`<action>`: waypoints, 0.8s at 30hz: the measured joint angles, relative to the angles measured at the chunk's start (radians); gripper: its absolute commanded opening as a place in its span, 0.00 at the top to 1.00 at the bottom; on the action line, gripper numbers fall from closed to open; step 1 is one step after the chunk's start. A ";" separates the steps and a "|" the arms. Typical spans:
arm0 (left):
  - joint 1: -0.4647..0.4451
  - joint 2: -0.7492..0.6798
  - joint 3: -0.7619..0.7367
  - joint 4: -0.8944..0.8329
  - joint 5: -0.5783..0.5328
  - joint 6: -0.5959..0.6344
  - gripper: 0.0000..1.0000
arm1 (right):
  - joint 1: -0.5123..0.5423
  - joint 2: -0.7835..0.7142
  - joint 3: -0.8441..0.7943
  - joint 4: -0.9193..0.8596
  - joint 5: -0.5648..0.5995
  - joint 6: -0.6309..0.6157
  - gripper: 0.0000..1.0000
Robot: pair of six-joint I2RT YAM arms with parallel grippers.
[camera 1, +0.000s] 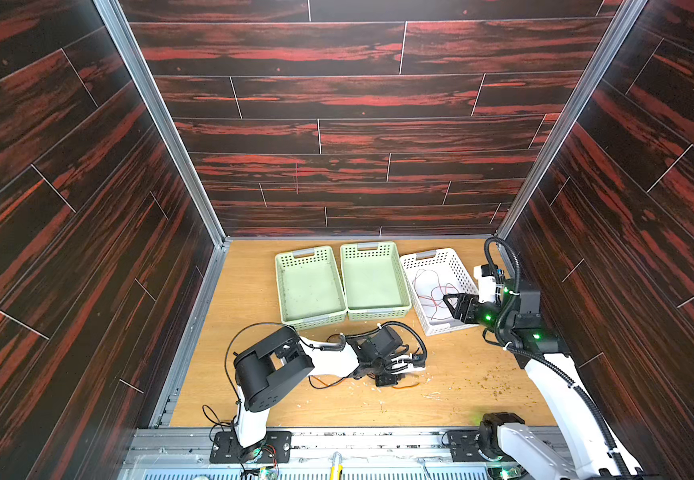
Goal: Untangle the cables
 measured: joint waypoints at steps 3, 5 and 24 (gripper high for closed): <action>-0.001 0.009 0.014 0.015 -0.055 -0.015 0.90 | 0.000 -0.009 -0.008 -0.004 0.002 0.008 0.41; 0.000 0.013 0.023 0.021 -0.092 -0.024 0.91 | 0.000 -0.013 -0.010 -0.006 0.005 0.013 0.42; 0.086 -0.408 -0.089 -0.068 -0.190 -0.233 0.42 | 0.000 -0.085 -0.062 -0.021 0.005 0.019 0.42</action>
